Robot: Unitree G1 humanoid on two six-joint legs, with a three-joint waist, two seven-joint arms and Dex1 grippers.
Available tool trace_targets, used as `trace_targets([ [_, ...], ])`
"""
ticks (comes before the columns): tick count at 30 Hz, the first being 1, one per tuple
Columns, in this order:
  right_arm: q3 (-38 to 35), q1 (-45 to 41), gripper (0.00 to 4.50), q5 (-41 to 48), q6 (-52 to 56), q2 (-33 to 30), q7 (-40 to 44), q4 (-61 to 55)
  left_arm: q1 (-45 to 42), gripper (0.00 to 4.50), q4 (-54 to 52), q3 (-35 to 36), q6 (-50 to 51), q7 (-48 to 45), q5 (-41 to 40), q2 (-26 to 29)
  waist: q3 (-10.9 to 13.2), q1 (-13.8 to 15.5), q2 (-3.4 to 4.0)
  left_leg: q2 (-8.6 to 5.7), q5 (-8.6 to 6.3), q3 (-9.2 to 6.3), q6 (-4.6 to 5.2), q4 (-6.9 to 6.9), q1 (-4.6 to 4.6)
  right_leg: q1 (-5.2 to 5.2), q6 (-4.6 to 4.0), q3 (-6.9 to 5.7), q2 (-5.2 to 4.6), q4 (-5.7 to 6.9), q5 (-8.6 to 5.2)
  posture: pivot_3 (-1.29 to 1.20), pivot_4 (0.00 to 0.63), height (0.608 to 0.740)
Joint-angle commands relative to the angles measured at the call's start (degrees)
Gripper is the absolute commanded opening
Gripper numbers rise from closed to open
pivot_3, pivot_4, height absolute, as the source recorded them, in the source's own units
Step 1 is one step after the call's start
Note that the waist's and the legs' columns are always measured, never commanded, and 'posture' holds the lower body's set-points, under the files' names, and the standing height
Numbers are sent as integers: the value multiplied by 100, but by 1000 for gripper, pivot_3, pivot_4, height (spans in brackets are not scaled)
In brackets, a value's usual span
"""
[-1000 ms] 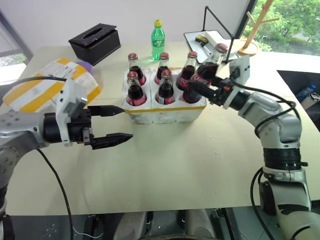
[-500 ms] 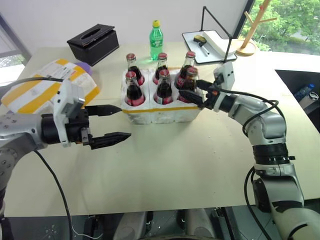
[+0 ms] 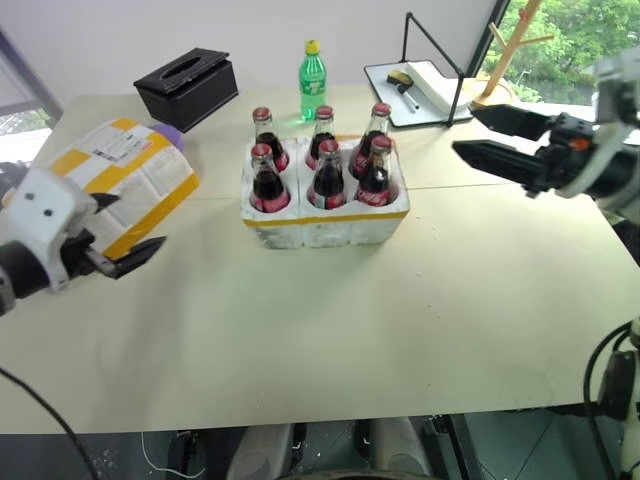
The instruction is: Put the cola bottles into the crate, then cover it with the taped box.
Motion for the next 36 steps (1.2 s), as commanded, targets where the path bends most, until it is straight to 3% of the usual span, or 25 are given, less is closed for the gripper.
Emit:
trace_targets([
  [1, -95, 91, 4481, 223, -52, -226, 456, -203, 753, 4500, 119, 336, -504, 321, 1423, 147, 0, 1, 0, 0, -1, 2, 0, 0, 2, 2, 0, 1, -2, -1, 0, 0, 150, 736],
  [4, 25, 100, 4481, 229, -162, -216, 712, -193, 1530, 4500, 782, 185, -839, 931, 2688, 136, 0, -1, 1, 0, -3, 6, 3, -1, 2, 0, -1, 1, -6, 0, 0, 0, 150, 736],
  [7, 101, 77, 4481, 145, -226, -172, 727, -161, 1587, 4500, 1193, -34, -1065, 1243, 3283, 201, -1, 39, -1, 2, -4, 5, 2, -4, 2, -2, -2, 1, -5, 0, -1, 0, 150, 736],
  [16, 59, 306, 4481, 260, -249, -192, 703, -520, 106, 4500, 3060, -1603, -1895, 2020, 4241, 269, -3, 176, -4, -1, -14, 3, -13, -3, -4, -8, -1, -5, -8, 0, 2, 0, 150, 736],
  [24, -434, 663, 4481, 626, 4, -615, 667, -1060, -1331, 4500, 4993, -2737, -2858, 2559, 4624, 31, -3, 181, -4, -3, -13, 5, -10, -3, -6, -10, 1, -5, -8, 1, 3, 0, 150, 736],
  [36, -963, 1069, 4481, 1015, 232, -1043, 484, -1382, -2612, 4500, 6705, -3727, -3880, 3136, 5043, -251, -12, 183, -20, -4, -6, 5, 2, 2, -6, -7, 1, -4, -12, 5, 4, 0, 150, 736],
])
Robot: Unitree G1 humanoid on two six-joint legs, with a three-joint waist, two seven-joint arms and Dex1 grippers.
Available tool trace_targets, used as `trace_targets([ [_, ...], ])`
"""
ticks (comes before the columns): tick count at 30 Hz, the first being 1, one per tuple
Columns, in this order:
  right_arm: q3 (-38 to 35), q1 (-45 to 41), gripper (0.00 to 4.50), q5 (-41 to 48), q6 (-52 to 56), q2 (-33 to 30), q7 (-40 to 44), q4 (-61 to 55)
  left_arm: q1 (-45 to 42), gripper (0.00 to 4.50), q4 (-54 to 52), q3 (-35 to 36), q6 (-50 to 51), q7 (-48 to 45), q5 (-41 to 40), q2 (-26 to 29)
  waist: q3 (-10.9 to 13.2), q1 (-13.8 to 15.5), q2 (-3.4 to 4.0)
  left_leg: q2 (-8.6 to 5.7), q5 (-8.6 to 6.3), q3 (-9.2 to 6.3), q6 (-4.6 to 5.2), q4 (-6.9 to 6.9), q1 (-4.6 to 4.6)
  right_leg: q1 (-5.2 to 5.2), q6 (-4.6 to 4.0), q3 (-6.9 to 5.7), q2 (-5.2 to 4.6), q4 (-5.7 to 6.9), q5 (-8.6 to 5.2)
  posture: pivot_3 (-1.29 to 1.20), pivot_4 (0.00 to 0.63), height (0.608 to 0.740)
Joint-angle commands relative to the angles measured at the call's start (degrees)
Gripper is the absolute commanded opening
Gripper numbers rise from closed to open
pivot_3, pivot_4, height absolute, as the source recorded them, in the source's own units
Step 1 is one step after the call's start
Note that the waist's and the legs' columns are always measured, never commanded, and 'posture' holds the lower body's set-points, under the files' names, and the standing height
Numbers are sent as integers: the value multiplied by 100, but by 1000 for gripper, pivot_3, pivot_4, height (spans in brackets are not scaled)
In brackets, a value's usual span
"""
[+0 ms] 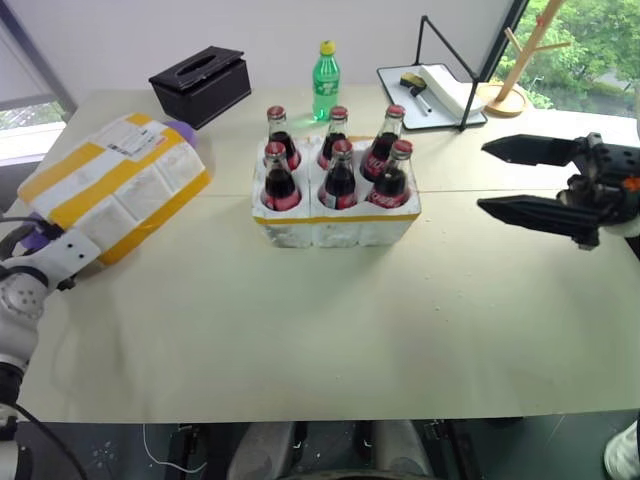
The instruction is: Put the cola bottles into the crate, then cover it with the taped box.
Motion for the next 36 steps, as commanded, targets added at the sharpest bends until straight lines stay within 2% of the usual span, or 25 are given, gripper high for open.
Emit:
trace_targets([
  [1, -289, 23, 4481, 191, -11, -151, -56, -211, -184, 4500, 232, -137, -218, 235, 190, 2, 0, -3, 0, 0, 0, 0, 0, 0, 0, 0, 0, 0, 0, 0, 0, 0, 150, 736],
  [4, -327, 107, 4481, 194, -39, -150, -118, -251, -323, 4500, 385, -165, -217, 326, 182, -52, -1, 8, -1, 0, 1, 0, 1, 0, 0, 0, 0, 0, 0, 1, 0, 0, 150, 736],
  [7, -341, 131, 4500, 212, -59, -163, -146, -243, -366, 3649, 450, -166, -220, 324, 133, -74, -1, -3, -2, 0, 1, 0, 1, 4, 0, 1, 0, 0, 0, 3, 0, 0, 150, 736],
  [10, -326, 126, 4500, 215, -77, -168, -157, -204, -371, 2213, 456, -172, -230, 349, 148, -33, -3, 0, 1, -1, 1, 0, 2, 4, 0, 0, 0, 0, -1, 4, 0, 0, 150, 736],
  [12, -303, 88, 4500, 300, 40, -186, -164, -106, -388, 1095, 445, -174, -190, 406, 185, 15, -4, -1, 3, 0, 1, 0, 2, 4, 1, 1, 0, 0, 0, 5, 0, 0, 150, 736],
  [13, -296, 66, 4500, 369, 135, -205, -172, -39, -394, 740, 432, -173, -181, 435, 203, 47, -4, -3, 3, 0, 1, 0, 2, 4, 1, 1, 0, 0, 0, 5, 0, 0, 150, 736],
  [16, -296, 46, 4500, 534, 355, -286, -157, 126, -395, 740, 348, -149, -177, 451, 218, 147, -5, -1, 3, 0, 2, 1, 2, 4, 2, 2, 0, 0, -1, 5, 0, 0, 150, 736],
  [21, -206, 189, 4500, -71, -210, -346, -72, 212, -516, 740, -6, 100, -218, 376, 185, 583, -3, -9, 0, 1, 1, 0, 2, 4, 0, -1, 0, 0, 0, 4, 0, 0, 150, 736],
  [27, -244, 337, 4500, -246, -347, -396, 84, 372, -1582, 740, -444, 358, -764, 106, -166, 1007, -1, 26, -12, 0, 2, -1, 1, 9, -3, 2, 0, -3, -1, 4, 0, 0, 150, 736],
  [30, -199, 340, 4500, -308, -412, -367, 86, 416, -2271, 740, -552, 220, -1157, -224, -316, 946, -1, 10, -12, -7, 1, -1, 2, 14, -5, 3, 1, -4, -6, 3, 1, 0, 150, 736],
  [36, -81, 271, 4500, -368, -520, -281, 31, 479, -3651, 740, -820, -254, -1975, -1355, -808, 147, -2, -20, -12, -6, 13, 3, -13, 16, -5, 1, 2, -6, 0, 6, 1, 0, 150, 736],
])
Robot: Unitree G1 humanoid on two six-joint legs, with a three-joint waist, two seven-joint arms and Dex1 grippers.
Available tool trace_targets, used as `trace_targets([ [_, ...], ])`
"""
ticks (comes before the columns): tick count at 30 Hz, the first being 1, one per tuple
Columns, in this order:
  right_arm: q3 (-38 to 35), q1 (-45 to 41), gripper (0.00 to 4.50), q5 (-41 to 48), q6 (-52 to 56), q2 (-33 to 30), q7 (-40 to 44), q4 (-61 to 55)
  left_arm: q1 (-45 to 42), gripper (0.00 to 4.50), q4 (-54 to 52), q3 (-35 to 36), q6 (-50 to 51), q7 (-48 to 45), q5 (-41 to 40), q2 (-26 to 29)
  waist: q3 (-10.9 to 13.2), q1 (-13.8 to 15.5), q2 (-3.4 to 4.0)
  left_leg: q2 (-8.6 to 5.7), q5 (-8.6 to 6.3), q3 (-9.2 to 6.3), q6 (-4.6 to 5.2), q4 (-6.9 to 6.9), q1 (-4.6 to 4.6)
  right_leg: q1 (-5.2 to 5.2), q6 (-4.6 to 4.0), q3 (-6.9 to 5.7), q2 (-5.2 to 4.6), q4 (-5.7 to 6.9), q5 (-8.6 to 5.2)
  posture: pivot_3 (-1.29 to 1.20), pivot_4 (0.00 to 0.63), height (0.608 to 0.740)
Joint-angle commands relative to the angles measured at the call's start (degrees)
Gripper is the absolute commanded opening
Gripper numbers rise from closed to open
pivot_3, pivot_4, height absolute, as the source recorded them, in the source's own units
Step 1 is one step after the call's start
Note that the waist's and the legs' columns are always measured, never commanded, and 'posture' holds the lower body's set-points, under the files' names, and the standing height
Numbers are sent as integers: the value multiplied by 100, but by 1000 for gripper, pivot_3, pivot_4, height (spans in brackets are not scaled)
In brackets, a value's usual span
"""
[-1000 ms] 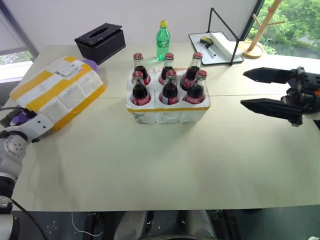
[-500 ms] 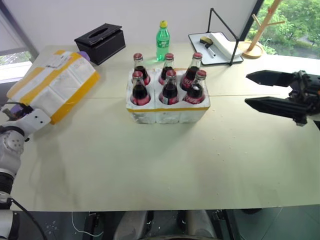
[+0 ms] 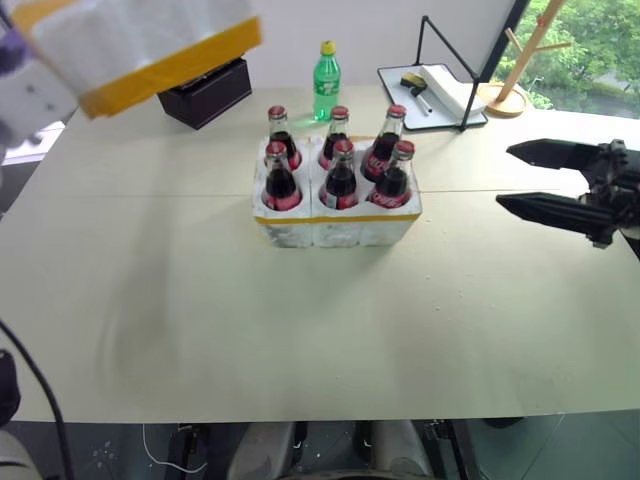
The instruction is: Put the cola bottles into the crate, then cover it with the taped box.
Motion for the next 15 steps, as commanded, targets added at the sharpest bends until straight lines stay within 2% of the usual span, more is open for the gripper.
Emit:
trace_targets([
  [1, -49, -130, 4500, -24, -152, 24, -40, 23, -567, 740, -191, -300, -578, -679, -328, -390, 0, -7, 0, 1, 2, 1, -3, 0, 0, 0, 0, 0, 1, 0, 0, 0, 150, 736],
  [4, -17, -101, 4500, -54, -222, 137, -116, -10, -1143, 740, 476, -747, -1204, -938, 10, -735, 1, 1, -3, 1, 3, 3, -1, 8, -1, 3, 2, -5, 4, 0, 1, 0, 150, 736],
  [7, -52, -9, 4500, -50, -226, 214, -189, -78, -1336, 740, 832, -977, -1599, -1155, 93, -885, 1, -64, -2, 0, 5, 11, -2, 9, -2, 0, 4, -1, 6, 1, 2, 0, 150, 736],
  [15, -278, 438, 4500, 31, -181, 321, -425, -401, -1120, 740, 418, -1108, -1783, -1538, 84, -1124, 2, -139, -4, -1, 2, 11, 3, 11, -5, 0, 5, -1, 5, 2, 3, 0, 150, 736],
])
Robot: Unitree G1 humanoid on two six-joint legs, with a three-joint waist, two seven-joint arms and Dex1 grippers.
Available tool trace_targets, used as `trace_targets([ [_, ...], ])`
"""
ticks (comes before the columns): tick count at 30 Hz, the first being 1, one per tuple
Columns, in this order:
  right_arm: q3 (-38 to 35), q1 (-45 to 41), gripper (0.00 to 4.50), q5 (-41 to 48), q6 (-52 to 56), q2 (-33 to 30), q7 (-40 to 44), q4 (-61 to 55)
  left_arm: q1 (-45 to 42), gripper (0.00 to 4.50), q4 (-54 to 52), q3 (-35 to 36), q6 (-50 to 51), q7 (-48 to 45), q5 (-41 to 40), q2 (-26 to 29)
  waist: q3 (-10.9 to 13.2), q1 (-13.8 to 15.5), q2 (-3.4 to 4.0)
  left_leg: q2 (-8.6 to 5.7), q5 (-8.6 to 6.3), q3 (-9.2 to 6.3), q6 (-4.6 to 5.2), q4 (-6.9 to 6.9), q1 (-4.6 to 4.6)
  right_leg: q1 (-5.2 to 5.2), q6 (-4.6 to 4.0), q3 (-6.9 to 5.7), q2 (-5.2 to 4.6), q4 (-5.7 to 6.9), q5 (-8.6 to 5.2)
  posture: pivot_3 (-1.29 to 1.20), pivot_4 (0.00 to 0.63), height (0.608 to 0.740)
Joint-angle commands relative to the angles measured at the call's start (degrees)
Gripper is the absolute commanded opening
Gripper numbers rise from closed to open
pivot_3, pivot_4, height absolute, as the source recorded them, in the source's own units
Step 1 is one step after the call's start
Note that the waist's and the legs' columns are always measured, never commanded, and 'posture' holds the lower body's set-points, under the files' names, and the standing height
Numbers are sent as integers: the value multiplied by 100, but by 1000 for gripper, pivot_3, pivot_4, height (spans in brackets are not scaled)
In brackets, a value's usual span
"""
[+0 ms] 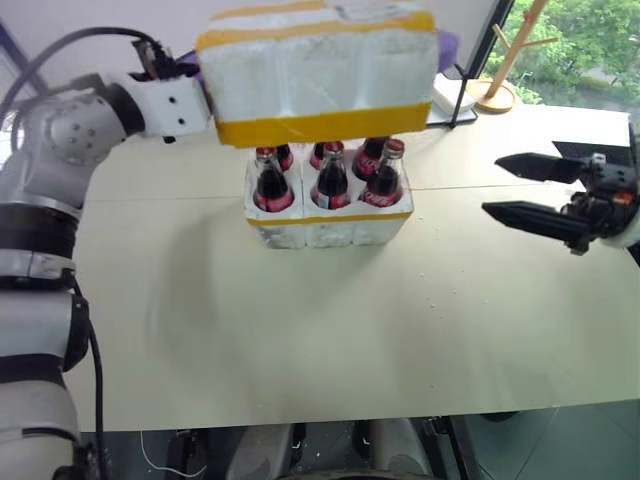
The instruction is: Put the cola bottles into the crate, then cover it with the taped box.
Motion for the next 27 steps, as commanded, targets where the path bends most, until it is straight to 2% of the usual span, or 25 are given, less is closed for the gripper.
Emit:
trace_targets([
  [1, -324, 45, 4500, 106, -45, -13, -119, -227, 93, 740, -544, 107, 82, -129, -39, 26, 0, 0, 0, 0, -1, 0, 1, 1, 0, 0, 1, 0, 1, 0, 0, 0, 150, 736],
  [6, -362, 79, 4500, 162, 0, -23, -237, -282, 386, 740, -1401, 255, 523, -385, -106, 114, 0, 2, 0, 1, 0, -1, 0, 3, 0, 0, 1, 1, 1, 2, 1, 0, 150, 736],
  [12, -218, -104, 4500, 200, -13, 2, -355, -247, 1047, 740, -2303, 240, 1134, -399, 468, 407, -3, -12, 5, 1, 0, 0, 0, 2, 3, 0, 1, 2, 3, 1, 0, 0, 150, 736],
  [15, -112, -228, 4500, 195, -34, 8, -366, -191, 1467, 1741, -2663, 256, 1430, -317, 571, 323, -2, -5, 3, 3, -2, -1, 5, 2, 5, 2, 1, 3, 5, 4, 0, 0, 150, 736],
  [19, 36, -422, 4500, 144, -44, -8, -371, -95, 1904, 3689, -3119, 326, 1671, -349, 660, 320, -1, 5, 2, 3, -6, -2, 12, 4, 4, 1, 1, 3, 5, 5, 1, 0, 150, 736],
  [23, 92, -470, 4500, 107, -52, -36, -328, -48, 2251, 3689, -3531, 581, 1816, -546, 279, 373, -1, 5, 2, 3, -5, -4, 8, 3, 4, 2, 1, 7, 2, 3, 1, 0, 150, 736],
  [27, 100, -438, 4500, 91, -63, -53, -310, -44, 2672, 3689, -4056, 1152, 1505, -1014, -1299, 293, -1, -2, 3, 5, -3, -4, 4, 3, 4, 1, 1, 8, 0, 2, 0, 0, 150, 736],
])
